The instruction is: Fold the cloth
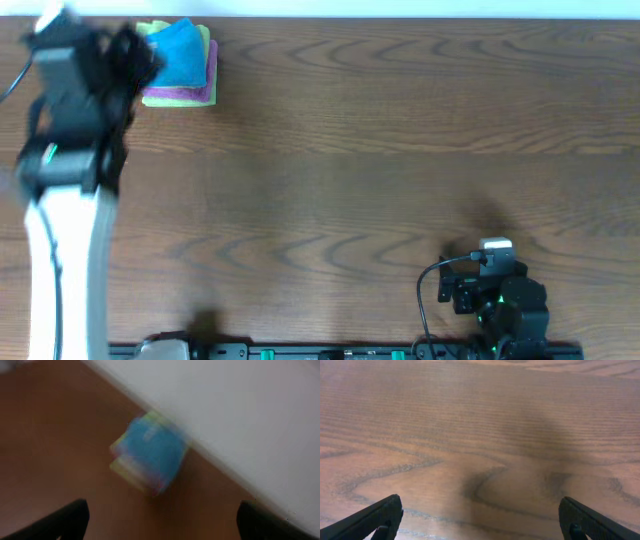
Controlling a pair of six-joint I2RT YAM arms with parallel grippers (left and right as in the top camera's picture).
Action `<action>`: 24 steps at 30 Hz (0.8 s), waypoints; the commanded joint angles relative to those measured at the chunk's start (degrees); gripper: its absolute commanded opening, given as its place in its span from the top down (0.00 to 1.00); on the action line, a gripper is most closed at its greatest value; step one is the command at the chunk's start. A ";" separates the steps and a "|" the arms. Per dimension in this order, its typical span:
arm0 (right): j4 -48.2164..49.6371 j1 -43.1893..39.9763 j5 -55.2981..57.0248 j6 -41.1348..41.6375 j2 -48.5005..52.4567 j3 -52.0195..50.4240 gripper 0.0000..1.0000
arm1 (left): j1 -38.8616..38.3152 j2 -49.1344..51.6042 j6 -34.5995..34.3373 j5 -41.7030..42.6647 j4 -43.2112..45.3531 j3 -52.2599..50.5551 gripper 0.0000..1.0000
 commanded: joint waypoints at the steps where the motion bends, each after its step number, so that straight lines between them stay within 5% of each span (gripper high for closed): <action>1: -0.52 -0.68 0.17 0.81 -0.37 -0.31 0.01 | -0.24 -7.96 11.17 -5.90 -13.35 -1.31 0.05; 4: -0.52 -0.68 0.17 0.81 -0.37 -0.31 0.01 | -0.44 -17.46 13.88 -10.01 -23.12 -5.29 0.05; 10: -0.50 -0.68 0.17 0.81 -0.37 -0.31 0.01 | -0.26 -39.89 16.44 -16.46 -22.23 -24.81 0.05; 15: -0.52 -0.68 0.17 0.81 -0.37 -0.31 0.01 | -0.22 -53.75 16.39 -2.64 -6.40 -45.53 0.05; 24: -0.52 -0.68 0.17 0.81 -0.37 -0.31 0.01 | -0.22 -62.18 16.13 3.02 -2.21 -69.79 0.05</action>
